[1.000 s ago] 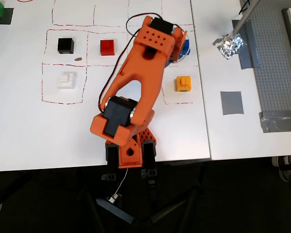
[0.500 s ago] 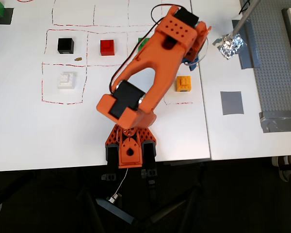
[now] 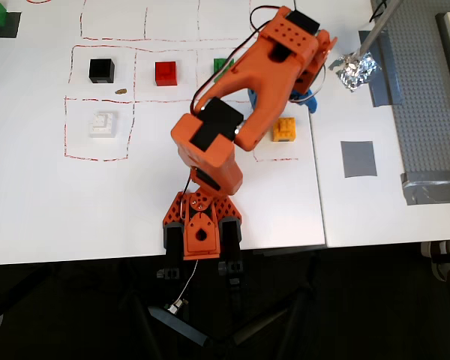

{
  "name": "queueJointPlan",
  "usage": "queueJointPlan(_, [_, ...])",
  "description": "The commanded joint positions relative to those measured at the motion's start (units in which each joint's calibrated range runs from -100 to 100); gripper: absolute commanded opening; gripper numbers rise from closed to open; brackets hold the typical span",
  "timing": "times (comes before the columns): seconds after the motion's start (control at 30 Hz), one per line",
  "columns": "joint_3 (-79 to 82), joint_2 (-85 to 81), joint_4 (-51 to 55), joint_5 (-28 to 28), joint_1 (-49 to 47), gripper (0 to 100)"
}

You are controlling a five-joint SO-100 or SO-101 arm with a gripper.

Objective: Grab the block and put it in the grey marker

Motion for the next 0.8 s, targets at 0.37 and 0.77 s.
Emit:
queueJointPlan(0.37, [-3.86,6.36,-7.03,-1.17,4.93,41])
queueJointPlan(0.77, [0.49,9.03,-10.70,-2.34,3.61,32])
